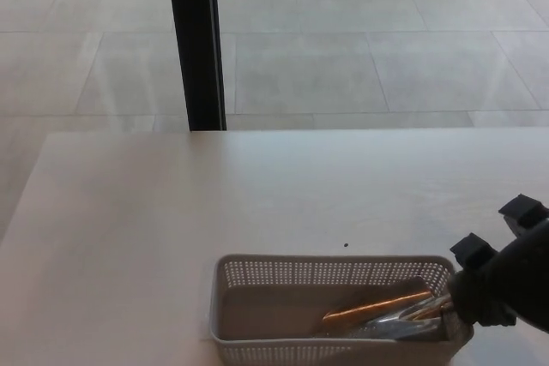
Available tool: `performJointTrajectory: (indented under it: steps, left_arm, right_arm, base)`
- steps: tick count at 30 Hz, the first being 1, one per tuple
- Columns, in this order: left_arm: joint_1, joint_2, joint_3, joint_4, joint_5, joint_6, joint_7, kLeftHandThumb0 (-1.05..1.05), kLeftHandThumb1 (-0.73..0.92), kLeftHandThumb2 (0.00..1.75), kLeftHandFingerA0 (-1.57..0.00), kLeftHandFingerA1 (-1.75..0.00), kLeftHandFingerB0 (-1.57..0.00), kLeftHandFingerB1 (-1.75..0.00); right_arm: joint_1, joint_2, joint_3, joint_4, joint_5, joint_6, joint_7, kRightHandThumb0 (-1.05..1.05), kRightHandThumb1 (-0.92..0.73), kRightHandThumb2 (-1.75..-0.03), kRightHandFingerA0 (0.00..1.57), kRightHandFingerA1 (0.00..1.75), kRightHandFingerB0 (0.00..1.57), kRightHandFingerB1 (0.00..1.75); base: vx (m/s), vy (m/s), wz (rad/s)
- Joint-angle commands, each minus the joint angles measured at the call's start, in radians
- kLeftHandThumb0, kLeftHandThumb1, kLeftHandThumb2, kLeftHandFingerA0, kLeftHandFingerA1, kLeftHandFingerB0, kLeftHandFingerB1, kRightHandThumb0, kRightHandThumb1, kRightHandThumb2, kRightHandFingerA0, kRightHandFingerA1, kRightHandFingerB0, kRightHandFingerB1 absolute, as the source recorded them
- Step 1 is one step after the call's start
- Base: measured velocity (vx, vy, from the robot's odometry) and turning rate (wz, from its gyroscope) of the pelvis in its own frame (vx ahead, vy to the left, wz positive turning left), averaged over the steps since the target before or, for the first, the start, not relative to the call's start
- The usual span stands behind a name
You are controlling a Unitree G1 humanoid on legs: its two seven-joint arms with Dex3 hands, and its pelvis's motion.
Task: A garden tool is kept on the righthand side and a container is kept on the lefthand side on a desk infront of the robot. the robot uses its right hand to pick up the garden tool and makes a scooping motion inside the container
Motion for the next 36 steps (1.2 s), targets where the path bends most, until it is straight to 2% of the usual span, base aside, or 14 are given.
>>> performJointTrajectory:
  steps: [1, 3, 4, 5, 7, 15, 16, 17, 21, 25, 26, 31, 33, 36]
  left_arm:
    - [0.003, -0.006, 0.029, -0.004, -0.024, -0.026, -0.015, -0.27, -0.13, 1.11, -0.95, -1.01, -0.82, -0.93]
    - [0.005, -0.006, 0.026, -0.006, -0.016, -0.04, -0.016, -0.36, -0.07, 1.02, -0.97, -0.99, -0.84, -0.92]
    - [0.003, -0.008, 0.036, -0.007, -0.025, -0.038, -0.016, -0.4, -0.09, 1.01, -0.96, -1.01, -0.83, -0.93]
    - [0.001, -0.009, 0.039, -0.007, -0.026, -0.039, -0.016, -0.4, -0.07, 0.98, -0.94, -0.99, -0.83, -0.91]
    - [0.0, -0.01, 0.042, -0.007, -0.025, -0.044, -0.021, -0.41, -0.07, 1.0, -0.97, -1.0, -0.85, -0.92]
    - [0.004, -0.006, 0.025, -0.004, 0.0, -0.053, -0.026, -0.44, -0.06, 0.94, -1.02, -1.0, -0.86, -0.92]
    - [0.005, -0.006, 0.026, -0.004, -0.001, -0.059, -0.03, -0.47, -0.07, 0.93, -1.01, -1.01, -0.86, -0.92]
    - [0.005, -0.007, 0.022, -0.004, 0.002, -0.067, -0.031, -0.5, -0.06, 0.95, -1.0, -1.0, -0.85, -0.91]
    - [0.003, -0.01, 0.019, -0.011, 0.003, -0.078, -0.025, -0.45, -0.08, 0.96, -0.98, -0.99, -0.87, -0.92]
    - [0.006, -0.006, 0.015, -0.012, 0.004, -0.079, -0.031, -0.45, -0.07, 0.93, -0.91, -0.97, -0.83, -0.9]
    - [0.01, -0.005, 0.016, -0.01, 0.002, -0.078, -0.033, -0.49, -0.08, 0.94, -0.91, -0.98, -0.83, -0.91]
    - [0.008, -0.005, 0.013, -0.003, 0.006, -0.07, -0.027, -0.48, -0.05, 0.94, -0.94, -0.98, -0.84, -0.9]
    - [0.011, -0.005, 0.005, -0.005, 0.011, -0.083, -0.03, -0.52, -0.06, 0.91, -0.95, -0.98, -0.86, -0.9]
    - [0.011, -0.004, 0.002, -0.007, 0.01, -0.081, -0.033, -0.51, -0.06, 0.94, -0.98, -0.98, -0.85, -0.9]
  right_arm:
    - [-0.011, 0.072, 0.033, 0.031, 0.005, 0.009, 0.016, -0.33, -0.66, -0.68, 0.87, 1.72, 0.88, 0.94]
    - [-0.022, 0.088, 0.041, 0.034, -0.004, 0.017, 0.025, -0.34, -0.65, -0.68, 0.83, 1.75, 0.86, 0.98]
    - [-0.038, 0.104, 0.054, 0.026, -0.018, 0.027, 0.053, -0.35, -0.56, -0.83, 1.09, 1.63, 0.86, 1.22]
    - [-0.048, 0.113, 0.062, 0.021, -0.025, 0.031, 0.068, -0.35, -0.64, -0.81, 0.87, 1.75, 0.83, 1.14]
    - [-0.063, 0.121, 0.077, 0.016, -0.049, 0.039, 0.061, -0.35, -0.61, -0.8, 0.9, 1.75, 0.88, 1.01]
    - [-0.063, 0.187, 0.105, -0.002, -0.055, 0.093, 0.094, -0.35, -0.6, -0.85, 0.89, 1.75, 0.86, 1.1]
    - [-0.061, 0.193, 0.106, -0.001, -0.058, 0.099, 0.096, -0.35, -0.57, -0.86, 0.89, 1.75, 0.88, 1.05]
    - [-0.055, 0.207, 0.114, -0.005, -0.074, 0.122, 0.112, -0.35, -0.61, -0.84, 0.89, 1.75, 0.88, 0.84]
    - [-0.053, 0.225, 0.151, -0.01, -0.125, 0.151, 0.142, -0.36, -0.6, -0.8, 0.92, 1.75, 0.91, 0.82]
    - [-0.048, 0.225, 0.173, -0.024, -0.151, 0.176, 0.169, -0.38, -0.61, -0.75, 0.94, 1.75, 0.91, 0.9]
    - [-0.056, 0.223, 0.177, -0.054, -0.161, 0.181, 0.226, -0.39, -0.65, -0.77, 0.94, 1.75, 0.89, 1.11]
    - [-0.08, 0.223, 0.187, -0.094, -0.174, 0.192, 0.307, -0.38, -0.65, -0.76, 0.92, 1.75, 0.88, 0.96]
    - [-0.091, 0.235, 0.196, -0.098, -0.174, 0.194, 0.318, -0.41, -0.67, -0.73, 0.91, 1.75, 0.86, 1.11]
    - [-0.102, 0.26, 0.227, -0.1, -0.184, 0.191, 0.365, -0.41, -0.68, -0.78, 0.92, 1.75, 0.87, 1.14]
  base:
    - [0.0, 0.0, 0.0]
    - [0.0, 0.0, 0.0]
    - [0.0, 0.0, 0.0]
    - [0.0, 0.0, 0.0]
    - [0.0, 0.0, 0.0]
    - [0.0, 0.0, 0.0]
    - [0.0, 0.0, 0.0]
    - [0.0, 0.0, 0.0]
    - [0.0, 0.0, 0.0]
    - [0.0, 0.0, 0.0]
    - [0.0, 0.0, 0.0]
    - [0.0, 0.0, 0.0]
    - [0.0, 0.0, 0.0]
    - [0.0, 0.0, 0.0]
